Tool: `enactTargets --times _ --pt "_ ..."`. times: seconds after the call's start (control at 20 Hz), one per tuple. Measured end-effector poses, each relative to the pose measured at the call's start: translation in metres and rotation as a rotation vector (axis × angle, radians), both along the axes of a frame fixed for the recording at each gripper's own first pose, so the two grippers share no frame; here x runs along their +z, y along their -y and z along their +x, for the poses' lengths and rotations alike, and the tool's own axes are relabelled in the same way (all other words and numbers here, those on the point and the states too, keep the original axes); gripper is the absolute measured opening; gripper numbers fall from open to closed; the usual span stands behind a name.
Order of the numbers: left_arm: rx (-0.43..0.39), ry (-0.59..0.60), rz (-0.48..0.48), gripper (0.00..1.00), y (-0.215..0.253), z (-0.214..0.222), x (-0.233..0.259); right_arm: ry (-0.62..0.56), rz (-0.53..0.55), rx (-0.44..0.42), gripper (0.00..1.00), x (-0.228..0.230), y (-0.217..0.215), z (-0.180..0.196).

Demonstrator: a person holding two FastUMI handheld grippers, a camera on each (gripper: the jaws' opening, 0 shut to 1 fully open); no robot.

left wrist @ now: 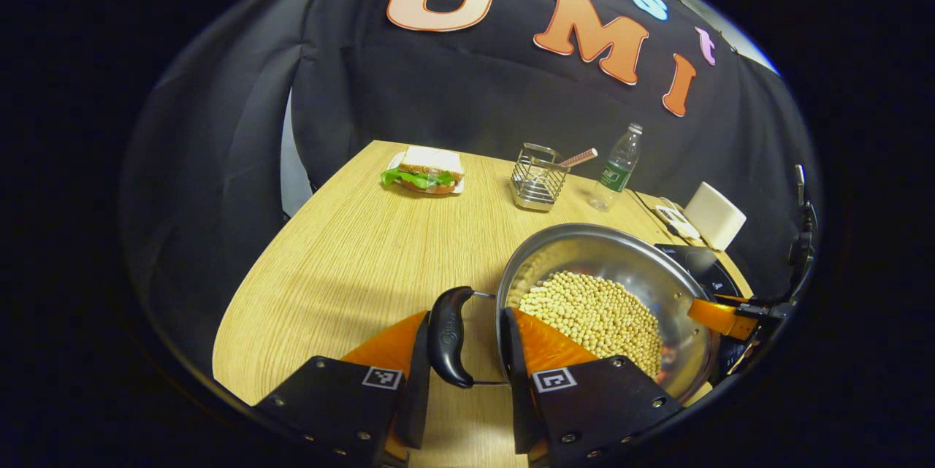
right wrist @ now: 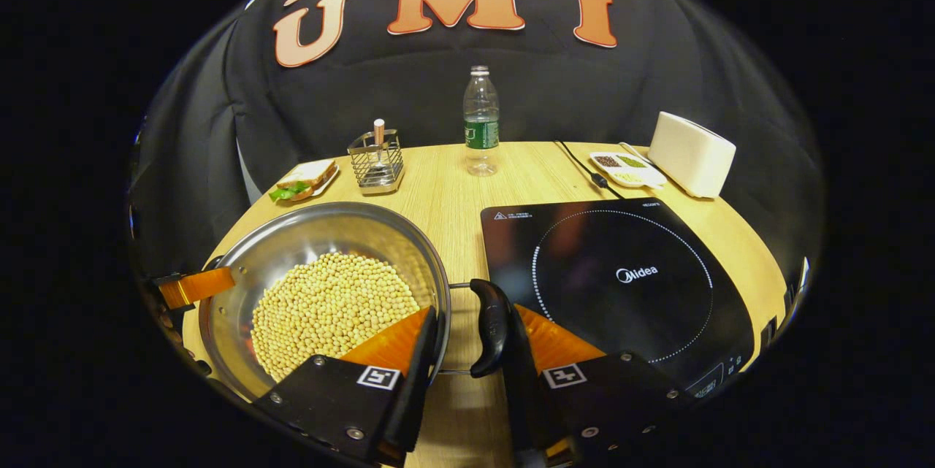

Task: First push the handle of the pot to place it horizontally, then grasp the pot with both hands and set it on the induction cooktop.

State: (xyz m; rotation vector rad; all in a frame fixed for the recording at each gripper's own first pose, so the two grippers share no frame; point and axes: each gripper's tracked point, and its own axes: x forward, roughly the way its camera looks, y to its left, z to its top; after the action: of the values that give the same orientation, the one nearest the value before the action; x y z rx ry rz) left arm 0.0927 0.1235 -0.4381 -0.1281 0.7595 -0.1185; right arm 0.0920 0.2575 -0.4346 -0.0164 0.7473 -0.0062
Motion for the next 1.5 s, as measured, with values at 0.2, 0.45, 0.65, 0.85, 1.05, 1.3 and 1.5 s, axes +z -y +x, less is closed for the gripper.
enactTargets --times 0.2,0.45,0.65,0.85,1.05,1.3,1.5 --pt "0.024 -0.006 0.004 0.48 0.002 -0.009 0.011 -0.04 0.088 -0.019 0.49 0.004 0.003 -0.003" --pt "0.039 0.046 0.011 0.47 0.007 -0.017 0.049 0.019 0.106 -0.001 0.49 0.037 0.006 -0.003" --pt "0.038 0.086 0.023 0.47 0.018 -0.019 0.078 0.059 0.117 0.006 0.49 0.06 0.017 -0.005" --pt "0.026 0.11 0.029 0.47 0.036 -0.024 0.095 0.084 0.129 -0.004 0.48 0.074 0.034 -0.009" --pt "0.011 0.116 0.025 0.47 0.059 -0.027 0.104 0.104 0.131 -0.016 0.49 0.083 0.058 -0.014" --pt "-0.015 0.123 0.016 0.47 0.094 -0.03 0.112 0.128 0.134 -0.043 0.49 0.093 0.093 -0.016" --pt "-0.031 0.105 -0.002 0.47 0.12 -0.032 0.111 0.135 0.137 -0.064 0.48 0.093 0.119 -0.018"
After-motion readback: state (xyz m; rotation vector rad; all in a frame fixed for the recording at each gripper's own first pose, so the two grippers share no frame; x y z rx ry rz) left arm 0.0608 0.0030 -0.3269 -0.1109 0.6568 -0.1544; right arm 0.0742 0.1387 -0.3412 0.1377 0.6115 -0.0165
